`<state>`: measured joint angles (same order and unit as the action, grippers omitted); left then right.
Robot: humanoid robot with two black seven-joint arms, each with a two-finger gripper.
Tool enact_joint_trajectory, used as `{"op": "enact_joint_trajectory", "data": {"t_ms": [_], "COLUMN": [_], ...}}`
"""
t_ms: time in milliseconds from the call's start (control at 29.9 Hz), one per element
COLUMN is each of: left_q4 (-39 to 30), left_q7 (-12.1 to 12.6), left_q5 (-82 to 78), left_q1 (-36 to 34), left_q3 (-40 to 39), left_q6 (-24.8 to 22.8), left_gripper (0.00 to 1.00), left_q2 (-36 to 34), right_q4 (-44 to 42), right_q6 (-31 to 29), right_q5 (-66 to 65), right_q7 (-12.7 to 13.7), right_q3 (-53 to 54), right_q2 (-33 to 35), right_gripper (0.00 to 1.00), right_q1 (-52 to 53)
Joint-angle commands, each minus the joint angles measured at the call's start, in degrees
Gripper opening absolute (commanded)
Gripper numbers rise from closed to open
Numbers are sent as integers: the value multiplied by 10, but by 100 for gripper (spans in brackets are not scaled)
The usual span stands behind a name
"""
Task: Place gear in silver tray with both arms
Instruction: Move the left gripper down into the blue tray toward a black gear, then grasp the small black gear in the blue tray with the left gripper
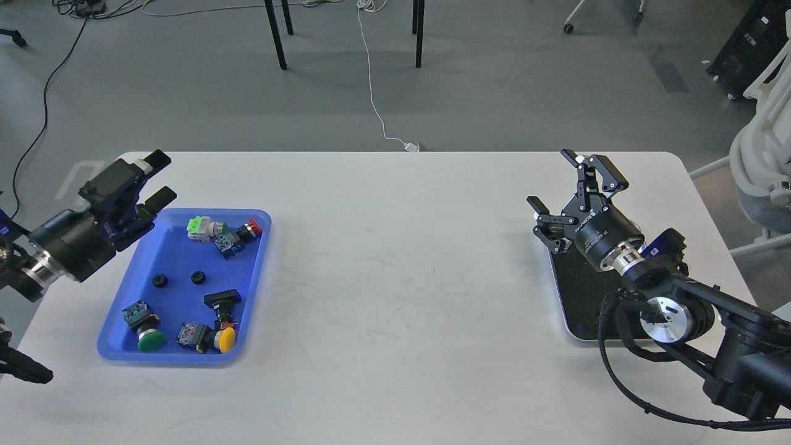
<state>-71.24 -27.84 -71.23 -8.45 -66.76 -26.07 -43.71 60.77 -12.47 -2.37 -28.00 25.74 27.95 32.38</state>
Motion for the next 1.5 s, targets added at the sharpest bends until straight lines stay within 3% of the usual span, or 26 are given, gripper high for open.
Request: {"op": "enact_joint_trajectory", "data": {"t_ms": [0,234,468,802,1103,1270,1471], "left_q4": [0,17,76,153,158,158,168], "left_q7": [-2,-2,-2,-2,-2,-2,-2], "left_q5": [-214,-488,-538,-538,-538,-538,-538], "left_q1": [-38,-131,-217,-219,-218,-216,-214], "left_q3": [53,181,326,339,349,350,350], "left_q6": [6,75,80,88,90,91,92], "left_gripper": [97,94,89,86,77,65,65], "left_q2": [-37,-79,-78,-54,-45,-43,-38], "right_q4": [0,0,1,5,5,5,7], "right_q6": [1,1,1,1,1,1,0], "right_q5": [0,0,0,0,0,0,0], "right_q7": [0,0,0,0,0,0,0], "right_q3": [1,1,6,11,13,13,13], "right_q2": [0,5,12,23,24,24,23], "right_gripper": [99,99,99,99,99,99,99], "right_q1": [0,-1,-6,-11,-11,-12,-14]}}
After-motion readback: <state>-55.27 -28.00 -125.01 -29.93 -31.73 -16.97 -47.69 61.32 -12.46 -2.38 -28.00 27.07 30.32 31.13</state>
